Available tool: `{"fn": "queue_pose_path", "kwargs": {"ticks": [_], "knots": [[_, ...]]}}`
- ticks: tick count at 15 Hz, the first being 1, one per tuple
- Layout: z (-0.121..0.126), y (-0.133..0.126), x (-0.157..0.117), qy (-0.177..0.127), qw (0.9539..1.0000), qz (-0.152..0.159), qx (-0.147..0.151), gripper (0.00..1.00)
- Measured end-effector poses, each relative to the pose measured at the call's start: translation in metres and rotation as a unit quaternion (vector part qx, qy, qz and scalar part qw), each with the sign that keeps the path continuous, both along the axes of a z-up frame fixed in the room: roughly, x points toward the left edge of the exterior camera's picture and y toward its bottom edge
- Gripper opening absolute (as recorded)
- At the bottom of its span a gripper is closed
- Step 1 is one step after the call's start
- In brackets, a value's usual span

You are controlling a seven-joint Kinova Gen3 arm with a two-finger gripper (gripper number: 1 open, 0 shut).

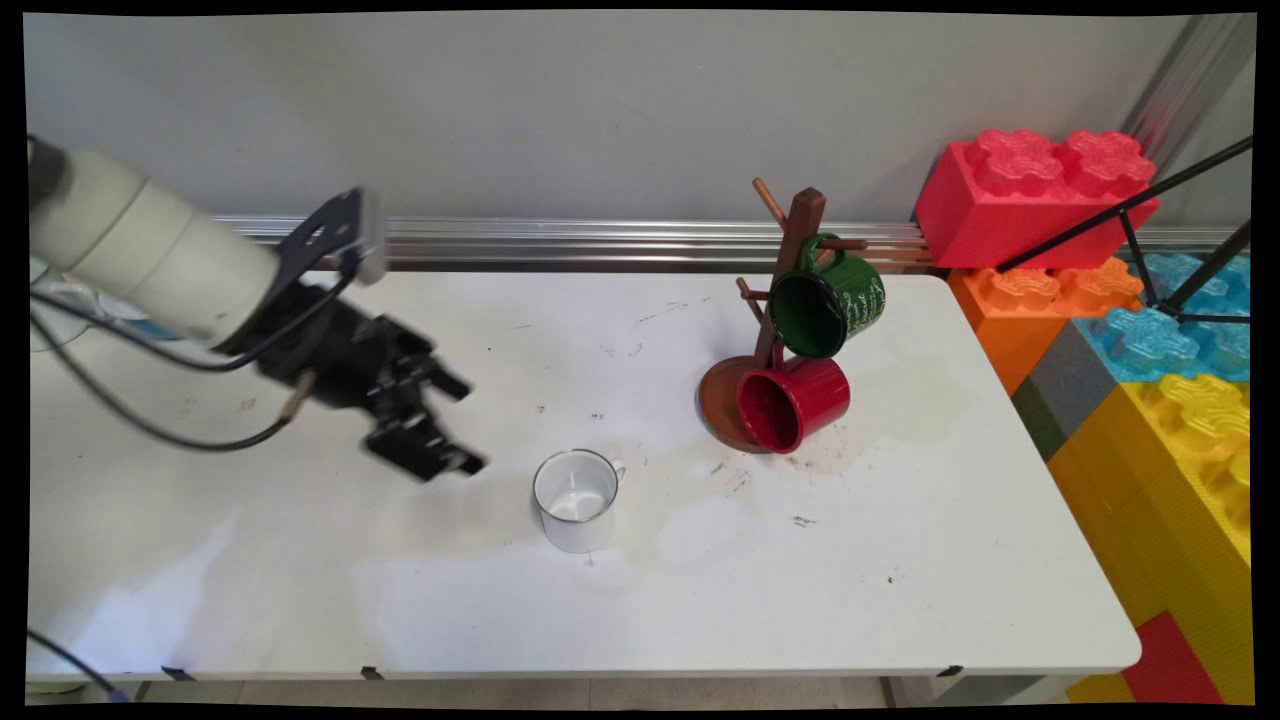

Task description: Pick up the green mug from the rack

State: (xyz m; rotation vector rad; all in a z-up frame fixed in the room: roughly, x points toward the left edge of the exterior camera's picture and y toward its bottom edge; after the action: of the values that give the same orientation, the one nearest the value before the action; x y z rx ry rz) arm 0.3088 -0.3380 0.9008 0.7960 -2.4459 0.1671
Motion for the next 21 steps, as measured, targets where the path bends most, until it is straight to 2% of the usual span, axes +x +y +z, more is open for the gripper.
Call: {"fn": "queue_pose_path", "kwargs": {"ticks": [3,7,10,13,21], "knots": [[0.017,-0.009,-0.04,0.031,0.999,0.001,-0.033,1.0],[0.042,-0.014,-0.093,0.064,0.9952,0.0,-0.074,1.0],[0.054,-0.012,-0.113,0.075,0.993,0.004,-0.092,1.0],[0.06,-0.011,-0.127,0.081,0.9919,0.016,-0.097,1.0],[0.058,-0.034,-0.159,0.081,0.9863,0.122,-0.077,1.0]]}}
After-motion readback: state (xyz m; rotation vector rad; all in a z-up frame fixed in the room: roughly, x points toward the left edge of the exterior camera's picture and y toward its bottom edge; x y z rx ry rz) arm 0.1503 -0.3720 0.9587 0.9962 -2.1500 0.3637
